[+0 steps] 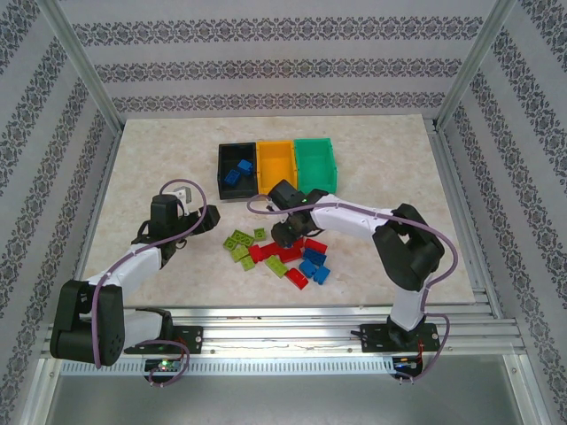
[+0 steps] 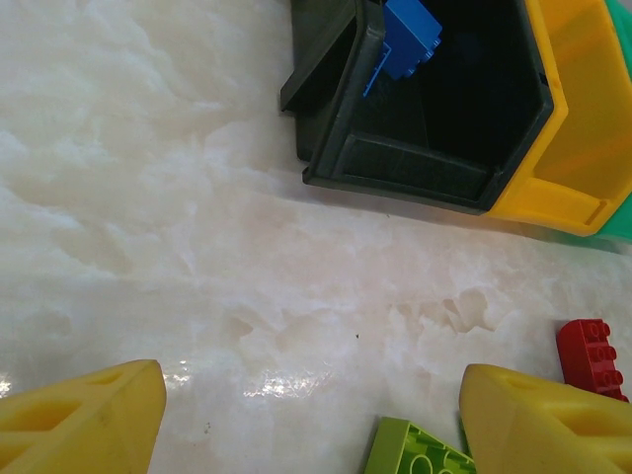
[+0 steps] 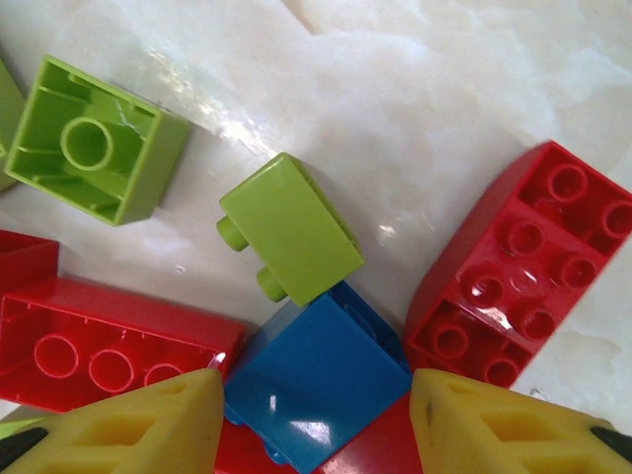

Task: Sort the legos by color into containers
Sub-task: Pick up the lego from the center of the table, then place the lego in the container.

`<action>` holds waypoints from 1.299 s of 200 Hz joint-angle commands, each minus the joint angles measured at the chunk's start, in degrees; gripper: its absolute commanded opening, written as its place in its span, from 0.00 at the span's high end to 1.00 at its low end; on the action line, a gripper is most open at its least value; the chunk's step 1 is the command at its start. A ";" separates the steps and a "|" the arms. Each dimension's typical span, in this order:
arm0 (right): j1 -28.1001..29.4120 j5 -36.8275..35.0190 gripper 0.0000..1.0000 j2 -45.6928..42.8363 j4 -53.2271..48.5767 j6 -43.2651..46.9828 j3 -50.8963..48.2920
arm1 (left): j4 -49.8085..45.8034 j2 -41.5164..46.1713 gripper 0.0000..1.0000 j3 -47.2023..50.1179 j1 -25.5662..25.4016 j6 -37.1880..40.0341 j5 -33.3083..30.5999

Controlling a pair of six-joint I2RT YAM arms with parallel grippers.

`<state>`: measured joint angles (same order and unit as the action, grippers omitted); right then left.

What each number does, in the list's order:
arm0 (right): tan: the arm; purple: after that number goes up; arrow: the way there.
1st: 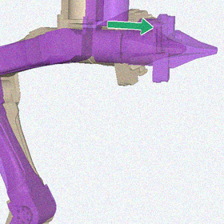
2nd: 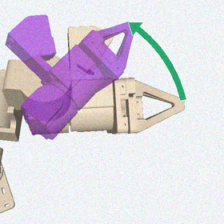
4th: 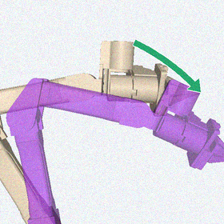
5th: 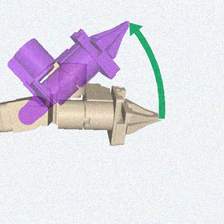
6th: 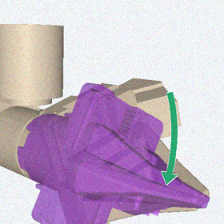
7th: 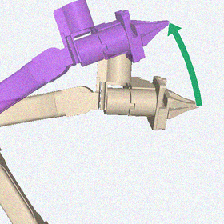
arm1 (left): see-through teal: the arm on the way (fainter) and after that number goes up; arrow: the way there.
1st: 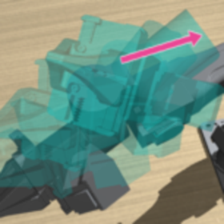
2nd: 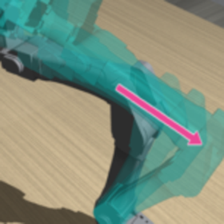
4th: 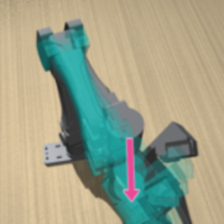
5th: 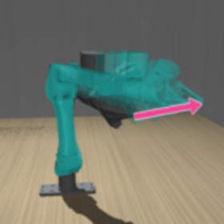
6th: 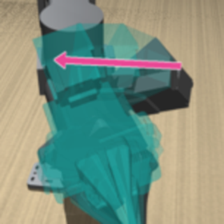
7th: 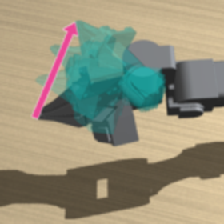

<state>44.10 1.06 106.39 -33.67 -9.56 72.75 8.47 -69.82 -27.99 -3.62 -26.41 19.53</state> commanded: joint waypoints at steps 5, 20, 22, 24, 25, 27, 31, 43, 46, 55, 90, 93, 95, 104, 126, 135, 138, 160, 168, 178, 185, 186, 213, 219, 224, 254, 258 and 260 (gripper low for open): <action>0.57 0.14 0.44 3.31 -4.56 2.69 2.66 | 1.90 -0.14 0.22 0.36 0.73 -0.35 0.87; 0.79 0.17 0.44 4.55 -5.96 3.36 3.80 | 1.90 -0.05 0.22 0.38 0.72 -0.38 0.98; 0.79 0.10 0.44 4.64 -6.18 3.46 3.91 | 1.90 -0.03 0.22 0.37 0.72 -0.32 1.02; 0.81 0.04 0.44 4.80 -6.44 3.58 4.07 | 1.90 -0.11 0.22 0.34 0.72 -0.31 0.99; 0.81 0.02 0.43 4.88 -6.51 3.67 4.11 | 1.86 -0.13 0.22 0.28 0.72 -0.35 1.01; 0.81 -0.15 0.43 5.01 -6.76 3.80 4.25 | 1.82 -0.09 0.22 0.27 0.74 -0.36 1.03; 0.91 -0.43 0.43 5.32 -7.23 3.99 4.47 | 1.81 -0.12 0.22 0.25 0.78 -0.34 1.04; 1.15 -1.39 0.42 6.21 -8.89 4.78 5.00 | 1.73 0.04 0.22 0.23 0.72 -0.34 0.93; 1.24 -1.66 0.42 6.42 -9.12 4.96 5.19 | 1.73 0.01 0.22 0.28 0.72 -0.31 1.02; 1.25 -2.48 0.42 6.72 -9.81 5.12 5.23 | 1.71 -0.05 0.22 0.27 0.72 -0.39 1.00; 1.81 -0.97 0.39 7.49 -9.48 3.80 5.92 | 1.90 -0.22 0.22 0.27 0.72 -0.50 1.17; 1.93 -0.97 0.39 7.56 -9.39 3.61 6.09 | 1.90 -0.25 0.22 0.29 0.72 -0.49 1.15; 2.06 -0.97 0.39 7.64 -9.35 3.48 6.22 | 1.90 -0.25 0.22 0.28 0.72 -0.48 1.20; 2.45 -0.97 0.40 7.91 -9.02 3.17 6.72 | 1.86 -0.31 0.22 0.22 0.72 -0.50 1.29; 2.52 -0.97 0.51 8.24 -9.22 2.75 7.71 | 1.81 -0.22 0.22 0.29 0.72 -0.46 1.21; 2.53 -1.03 0.57 7.89 -9.30 2.72 7.80 | 1.81 -0.23 0.22 0.28 0.72 -0.51 1.21; 2.50 -1.06 0.59 7.76 -9.36 2.75 7.82 | 1.75 -0.23 0.22 0.27 0.74 -0.48 1.18; 2.40 -1.06 0.67 6.02 -9.70 2.55 7.84 | 1.73 0.03 0.22 0.16 0.72 -0.61 1.36; 2.31 -1.06 0.68 5.17 -9.80 2.34 7.84 | 1.73 0.17 0.22 0.18 0.72 -0.62 1.40; 2.15 -1.03 0.68 4.05 -9.67 2.05 7.89 | 1.64 0.22 0.22 0.17 0.72 -0.59 1.39; 2.05 -0.98 0.68 3.21 -9.57 1.79 8.00 | 1.64 0.32 0.22 0.30 0.74 -0.57 1.34; 2.05 -0.97 0.68 3.12 -9.53 1.72 8.01 | 1.64 0.36 0.22 0.26 0.73 -0.57 1.37; 1.66 -1.71 0.68 0.52 -9.05 0.44 10.32 | 1.64 0.48 0.22 0.30 0.72 -0.58 1.21; 1.54 -1.80 0.68 0.06 -8.44 0.06 11.04 | 1.64 0.44 0.22 0.29 0.80 -0.57 1.09; 1.38 -1.92 0.68 -0.16 -7.88 -0.37 11.91 | 1.64 0.46 0.22 0.23 0.87 -0.58 1.12; 0.64 -1.37 0.67 2.15 -2.28 -3.62 18.47 | 1.73 0.04 0.22 0.28 0.81 -0.68 1.09; 0.49 -1.42 0.67 3.06 -1.64 -3.97 19.80 | 1.79 0.00 0.22 0.22 0.80 -0.70 1.12; 0.47 -1.48 0.67 3.59 -1.37 -4.10 20.50 | 1.74 -0.02 0.22 0.26 0.80 -0.69 1.15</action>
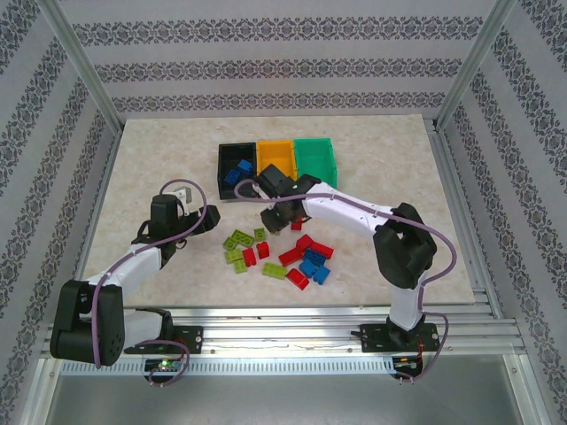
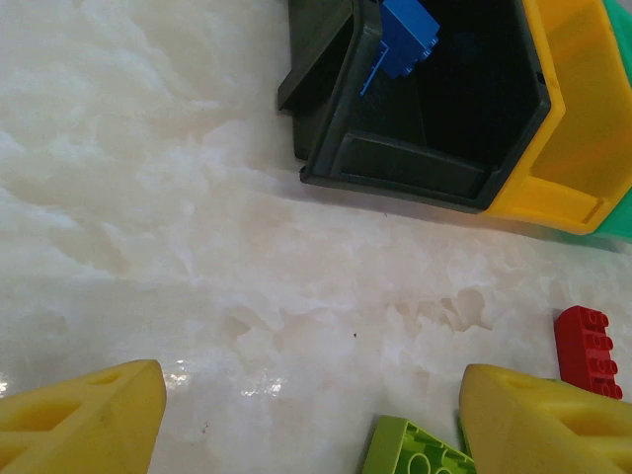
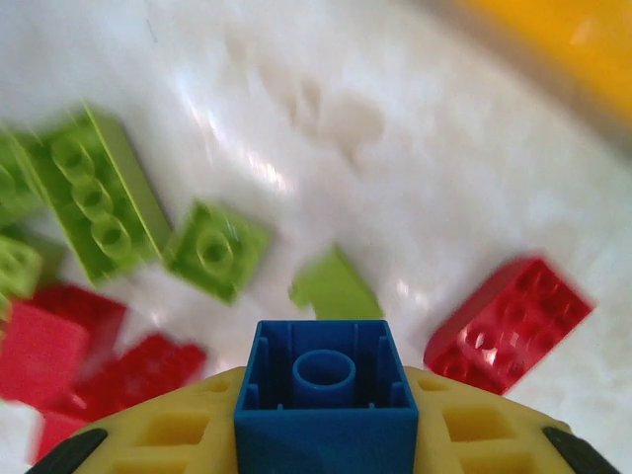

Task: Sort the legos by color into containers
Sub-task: Place the lego in the container, then pick up the lego from the bottom-center of the table.

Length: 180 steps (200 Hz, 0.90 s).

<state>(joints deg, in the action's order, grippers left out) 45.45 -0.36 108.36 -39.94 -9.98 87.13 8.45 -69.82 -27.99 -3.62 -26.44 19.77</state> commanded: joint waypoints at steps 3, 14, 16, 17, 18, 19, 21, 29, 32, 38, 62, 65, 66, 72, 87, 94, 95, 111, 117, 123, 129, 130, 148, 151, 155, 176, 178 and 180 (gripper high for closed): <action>-1.02 0.03 0.67 2.43 5.16 -3.87 7.29 | 1.75 0.02 0.22 0.23 0.84 -0.66 0.85; -1.53 0.43 0.67 6.04 5.86 -4.58 12.04 | 1.51 0.11 0.22 0.04 0.80 -0.77 1.07; -1.56 0.51 0.67 6.84 5.96 -4.71 13.07 | 1.45 0.12 0.22 -0.03 0.87 -0.73 1.13; -1.62 0.52 0.67 7.25 5.99 -4.75 13.68 | 1.42 0.12 0.22 0.01 0.88 -0.73 1.18; -1.74 0.62 0.67 7.67 6.00 -4.81 14.25 | 1.41 0.12 0.22 0.02 0.89 -0.73 1.21; -1.80 0.71 0.67 8.02 6.01 -4.89 14.76 | 1.40 0.12 0.22 -0.01 0.89 -0.72 1.27; -1.95 0.82 0.67 8.87 6.02 -5.01 15.90 | 1.40 0.21 0.22 -0.04 0.89 -0.72 1.27; -2.43 1.64 0.67 12.36 5.71 -5.51 20.68 | 1.39 0.45 0.22 0.00 0.90 -0.72 1.50; -2.62 1.81 0.66 13.72 5.48 -5.69 22.68 | 1.48 0.47 0.22 0.05 0.89 -0.79 1.58; -2.94 2.23 0.66 16.49 4.82 -6.00 26.20 | 1.61 0.68 0.22 0.21 0.94 -1.02 1.49; -4.28 3.02 0.56 26.30 0.10 -6.11 42.76 | 1.75 0.73 0.22 0.28 1.06 -1.12 1.83; -4.41 3.01 0.52 27.35 -0.67 -6.04 44.55 | 1.75 0.60 0.22 0.30 1.03 -1.10 1.89; -4.45 3.09 0.51 27.66 -0.93 -6.03 45.15 | 1.75 0.58 0.22 0.30 1.05 -1.13 1.92; -4.64 3.87 0.47 29.37 -2.46 -5.97 48.32 | 1.70 0.57 0.22 0.24 1.14 -1.07 1.90; -4.80 5.89 0.43 31.09 -6.23 -5.76 52.89 | 1.70 0.44 0.22 0.27 1.16 -1.10 1.80; -4.52 5.87 0.42 29.95 -6.10 -5.59 51.53 | 1.67 0.40 0.22 0.21 1.18 -1.06 1.81; -4.51 5.84 0.42 29.70 -5.93 -5.54 51.11 | 1.67 0.35 0.22 0.21 1.17 -1.07 1.78; -3.78 5.04 0.42 24.35 -2.44 -4.97 41.27 | 1.75 0.28 0.22 0.14 1.16 -1.17 2.13; -3.49 4.78 0.42 22.02 -0.75 -4.85 36.97 | 1.83 0.21 0.22 0.17 1.20 -1.29 2.32; -3.38 4.55 0.42 18.94 0.72 -4.85 32.67 | 1.91 0.26 0.22 0.15 1.20 -1.34 2.43; -3.22 4.25 0.42 16.12 2.12 -4.96 28.37 | 2.00 0.21 0.22 0.22 1.16 -1.40 2.43; -3.20 4.19 0.42 15.63 2.31 -4.96 27.66 | 2.01 0.17 0.22 0.26 1.16 -1.37 2.45; -3.11 3.26 0.42 7.14 5.21 -5.55 15.05 | 2.23 -0.05 0.21 0.29 1.20 -1.47 2.53; -3.12 3.13 0.42 5.81 5.52 -5.61 13.04 | 2.29 -0.18 0.21 0.26 1.23 -1.51 2.68; -3.16 2.76 0.42 4.00 5.80 -5.74 10.40 | 2.40 -0.27 0.22 0.29 1.21 -1.62 2.74; -3.17 0.92 0.42 -4.76 6.85 -6.97 -2.48 | 3.13 -0.96 0.22 0.47 1.23 -2.06 3.61; -3.13 0.83 0.42 -5.62 6.95 -7.09 -3.72 | 3.26 -1.00 0.22 0.45 1.24 -2.07 3.68; -3.14 0.74 0.42 -6.43 7.04 -7.32 -4.95 | 3.31 -1.01 0.22 0.45 1.27 -2.09 3.69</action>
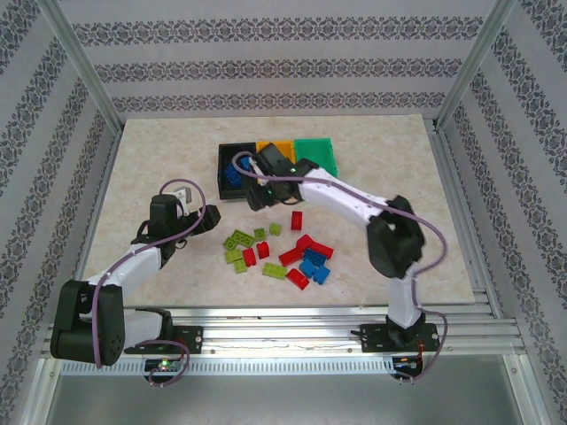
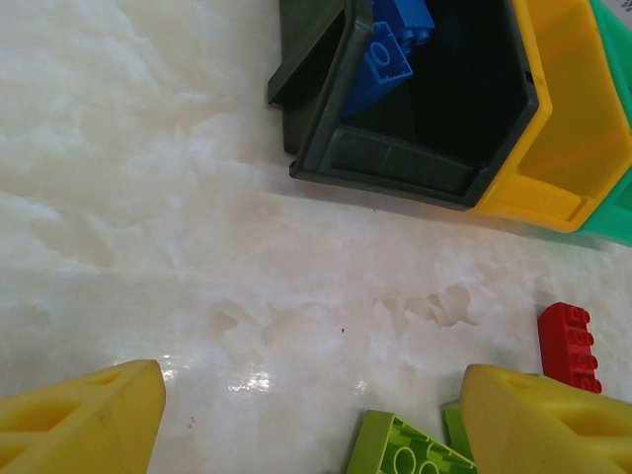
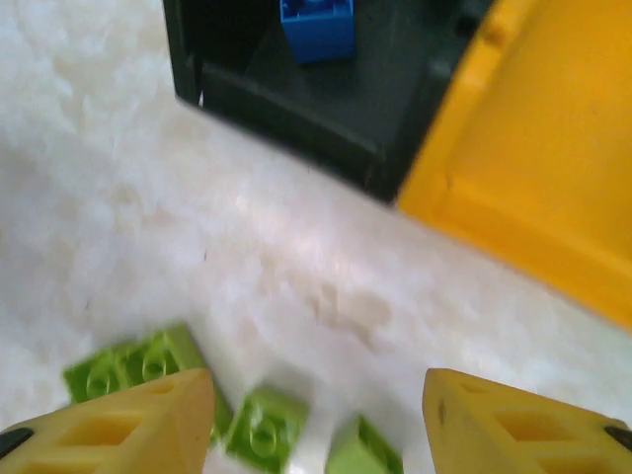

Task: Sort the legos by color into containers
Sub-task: Pick up the lego from the bottom-center of the table.

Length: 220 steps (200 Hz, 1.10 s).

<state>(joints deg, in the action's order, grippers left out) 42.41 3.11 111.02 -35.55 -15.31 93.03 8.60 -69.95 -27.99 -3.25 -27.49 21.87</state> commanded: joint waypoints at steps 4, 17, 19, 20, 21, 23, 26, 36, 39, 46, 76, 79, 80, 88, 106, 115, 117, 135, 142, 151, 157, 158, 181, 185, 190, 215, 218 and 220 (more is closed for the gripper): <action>-0.15 -3.06 0.42 -10.71 2.72 -2.36 -13.25 | 3.40 -1.03 0.22 0.54 0.86 -1.21 1.80; -0.23 -3.87 0.42 -15.43 2.39 -3.61 -20.27 | 3.99 -1.68 0.22 0.50 0.87 -1.64 2.02; -0.27 -4.01 0.42 -16.09 2.28 -3.81 -21.25 | 3.97 -1.79 0.22 0.48 0.87 -1.75 2.06; -0.25 -4.04 0.43 -16.40 2.21 -3.96 -21.72 | 4.01 -1.78 0.22 0.52 0.83 -1.72 2.00; -0.28 -4.11 0.43 -16.78 2.10 -4.08 -22.22 | 3.95 -1.86 0.22 0.50 0.81 -1.75 2.02; -0.24 -4.33 0.43 -17.50 2.01 -4.32 -23.15 | 4.14 -1.94 0.22 0.48 0.83 -1.82 2.14; -0.29 -4.42 0.43 -18.51 1.75 -4.63 -24.55 | 4.24 -2.03 0.22 0.51 0.88 -1.86 2.30; -0.16 -4.81 0.43 -21.65 1.12 -6.00 -28.95 | 4.75 -2.61 0.22 0.57 0.81 -2.00 2.74; -0.17 -4.78 0.43 -22.69 1.06 -6.57 -30.28 | 4.90 -2.72 0.22 0.49 0.92 -2.11 2.97; 0.00 -4.50 0.44 -24.82 0.88 -7.70 -33.14 | 5.18 -2.99 0.22 0.51 0.81 -2.16 3.32; 0.91 -4.44 0.45 -34.20 -0.95 -13.04 -43.41 | 5.88 -3.18 0.22 0.80 0.78 -2.66 3.93; 0.96 -4.32 0.45 -34.95 -1.12 -13.58 -44.15 | 5.98 -3.15 0.22 0.85 0.78 -2.72 3.95; 1.03 -4.29 0.45 -35.19 -1.20 -13.77 -44.47 | 6.03 -3.12 0.22 0.84 0.78 -2.73 3.96; 1.26 -3.71 0.45 -36.90 -1.36 -14.97 -46.56 | 6.25 -2.96 0.22 1.03 0.79 -2.75 3.91; 1.60 -2.16 0.44 -38.42 -1.54 -16.55 -49.85 | 6.35 -2.75 0.22 1.14 0.83 -2.84 3.84; 1.71 -0.84 0.44 -38.10 -1.56 -16.53 -50.71 | 6.38 -2.60 0.22 1.18 0.79 -2.84 3.80; 1.71 -0.50 0.44 -37.93 -1.54 -16.51 -50.88 | 6.42 -2.57 0.22 1.18 0.79 -2.84 3.80; 3.23 0.82 0.44 -36.54 -1.01 -16.85 -51.72 | 6.65 -2.42 0.22 1.51 0.78 -2.76 3.62; 3.98 0.89 0.44 -35.59 -1.09 -16.88 -51.87 | 6.76 -2.47 0.22 1.45 0.79 -2.75 3.53; 4.79 0.77 0.44 -34.44 -1.29 -16.86 -51.88 | 6.69 -2.61 0.22 1.38 0.78 -2.75 3.61; 5.18 0.47 0.44 -33.58 -1.31 -16.73 -51.90 | 6.69 -2.72 0.22 1.36 0.78 -2.77 3.70; 5.20 0.44 0.44 -33.50 -1.34 -16.71 -51.90 | 6.69 -2.68 0.22 1.36 0.78 -2.76 3.70; 5.64 -0.58 0.44 -30.69 -1.24 -16.00 -51.70 | 6.76 -2.77 0.22 1.31 0.83 -2.84 3.89; 5.73 -0.74 0.44 -30.39 -1.16 -15.97 -51.63 | 6.77 -2.77 0.22 1.39 0.79 -2.84 3.88; 5.75 -0.74 0.44 -30.04 -0.98 -15.89 -51.45 | 6.77 -2.80 0.22 1.40 0.78 -2.84 3.88; 5.93 -1.42 0.44 -28.00 -0.32 -14.98 -50.21 | 6.67 -2.65 0.22 1.27 0.78 -2.84 3.93; 5.94 -1.53 0.44 -27.75 -0.27 -14.93 -50.03 | 6.69 -2.71 0.22 1.27 0.83 -2.84 3.97; 5.93 -1.53 0.44 -27.58 -0.25 -14.79 -49.94 | 6.69 -2.73 0.22 1.29 0.80 -2.84 3.97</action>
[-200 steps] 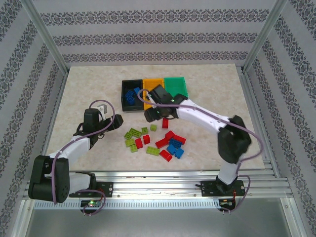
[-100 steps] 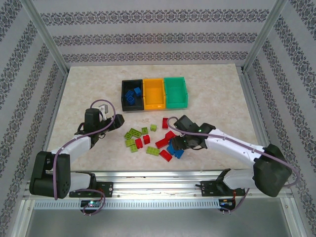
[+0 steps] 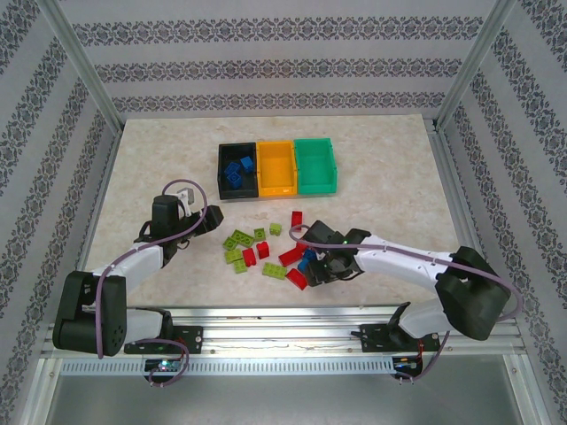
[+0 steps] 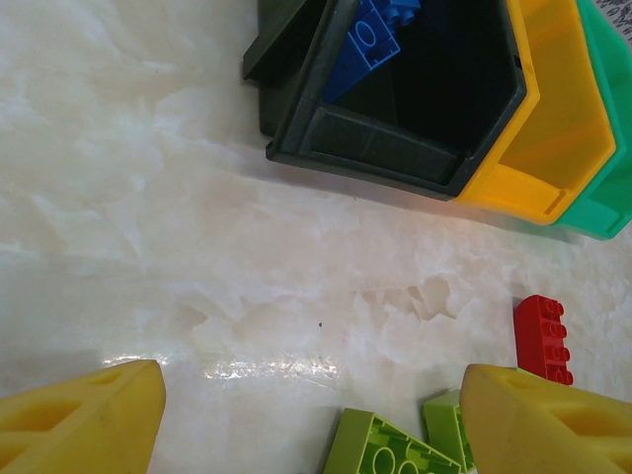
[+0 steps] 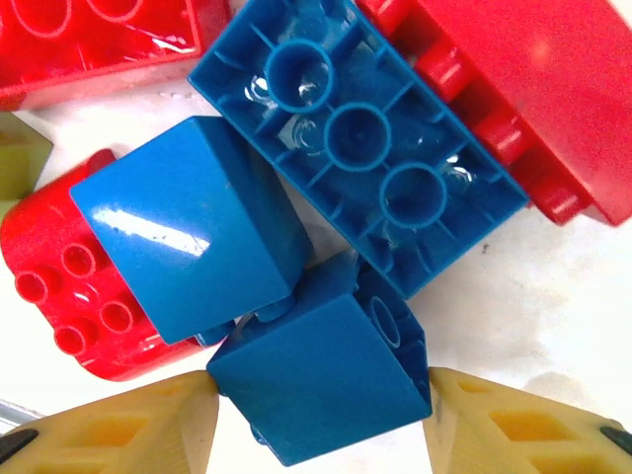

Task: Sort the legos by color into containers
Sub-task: Pick up the lego from the bottom-center of the table.

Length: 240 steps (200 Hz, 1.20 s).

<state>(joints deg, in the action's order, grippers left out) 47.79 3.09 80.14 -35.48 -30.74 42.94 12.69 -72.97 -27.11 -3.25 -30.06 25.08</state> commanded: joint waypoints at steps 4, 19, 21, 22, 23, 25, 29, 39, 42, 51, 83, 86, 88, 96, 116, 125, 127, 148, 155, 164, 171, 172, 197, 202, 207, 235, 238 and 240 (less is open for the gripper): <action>0.55 -1.60 0.45 3.80 -0.29 0.85 0.36 | 2.50 0.36 0.22 0.44 0.79 -0.26 0.76; 0.55 -1.40 0.46 5.75 0.06 1.37 1.04 | 2.50 0.37 0.21 0.44 0.78 -0.26 0.76; 0.57 -1.35 0.46 6.02 0.13 1.43 1.12 | 2.51 0.37 0.21 0.34 0.78 -0.21 0.76; 0.60 -1.34 0.47 6.14 0.14 1.45 1.15 | 2.47 0.33 0.21 0.37 0.78 -0.19 0.76; 0.62 -1.34 0.47 6.20 0.19 1.51 1.21 | 2.45 0.35 0.21 0.38 0.78 -0.23 0.76; 0.63 -1.27 0.47 6.44 0.23 1.57 1.26 | 2.39 0.34 0.21 0.33 0.83 -0.21 0.69; 0.64 -1.26 0.47 6.92 0.33 1.63 1.42 | 2.31 0.33 0.21 0.31 0.79 -0.17 0.73; 0.77 -1.52 0.47 7.74 0.42 1.97 1.73 | 2.28 0.42 0.21 0.37 0.79 -0.17 0.74; 0.81 -1.60 0.47 8.06 0.42 1.99 1.87 | 2.29 0.36 0.21 0.32 0.80 -0.18 0.76; 0.81 -1.76 0.45 8.70 0.25 2.09 2.25 | 2.38 0.37 0.21 0.31 0.81 -0.26 0.72; 0.81 -2.28 0.38 9.68 -0.55 3.03 4.15 | 2.41 0.13 0.21 0.23 0.79 -0.26 0.82; 0.81 -2.34 0.35 9.75 -0.67 3.09 4.32 | 2.39 0.11 0.21 0.29 0.79 -0.26 0.84; 0.81 -2.38 0.34 9.81 -0.71 3.11 4.52 | 2.35 0.13 0.21 0.28 0.78 -0.30 0.85; 0.86 -2.57 0.31 10.10 -0.98 3.29 5.13 | 2.38 0.09 0.21 0.24 0.79 -0.26 0.91; 0.81 -2.61 0.30 11.79 -1.29 3.88 6.85 | 2.43 0.03 0.21 0.24 0.79 -0.26 0.93; 0.81 -2.58 0.32 12.65 -1.38 4.06 7.47 | 2.43 0.01 0.21 0.28 0.79 -0.26 1.02; 0.81 -2.48 0.33 12.84 -1.35 4.03 7.57 | 2.43 0.02 0.21 0.26 0.78 -0.26 0.96; 0.90 -1.71 0.42 13.90 -0.99 4.38 7.94 | 2.28 0.10 0.21 0.22 0.78 -0.17 1.02; 0.86 -1.63 0.46 13.84 -1.14 4.46 7.95 | 2.33 0.11 0.21 0.28 0.78 -0.22 0.98; 0.90 -1.67 0.51 13.35 -1.41 4.64 7.81 | 2.26 0.16 0.21 0.23 0.86 -0.19 1.02; 0.93 -1.75 0.55 12.72 -1.69 4.77 7.67 | 2.25 0.12 0.21 0.18 0.79 -0.22 0.96; 0.92 -1.76 0.55 12.61 -1.78 4.79 7.63 | 2.25 0.11 0.21 0.20 0.79 -0.19 0.99; 0.80 -2.95 0.62 9.46 -4.00 5.28 8.34 | 2.17 0.30 0.21 0.18 0.78 -0.26 1.02; 0.79 -3.13 0.62 8.82 -4.53 5.40 8.80 | 2.12 0.36 0.21 0.17 0.83 -0.25 0.97; 0.81 -3.48 0.62 8.10 -5.03 5.47 9.38 | 2.08 0.40 0.21 0.18 0.79 -0.22 1.02; 0.23 -3.76 0.62 5.62 -5.08 6.38 14.55 | 2.15 0.38 0.21 0.25 0.82 -0.25 0.80; 0.06 -3.59 0.62 5.56 -4.74 6.52 15.22 | 2.16 0.35 0.21 0.30 0.85 -0.26 0.76; -0.09 -3.41 0.62 5.68 -4.24 6.70 15.88 | 2.17 0.32 0.21 0.30 0.82 -0.26 0.80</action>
<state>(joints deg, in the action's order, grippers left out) 48.16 1.13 88.36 -39.62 -25.69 53.04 12.71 -72.97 -27.11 -3.25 -30.06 25.28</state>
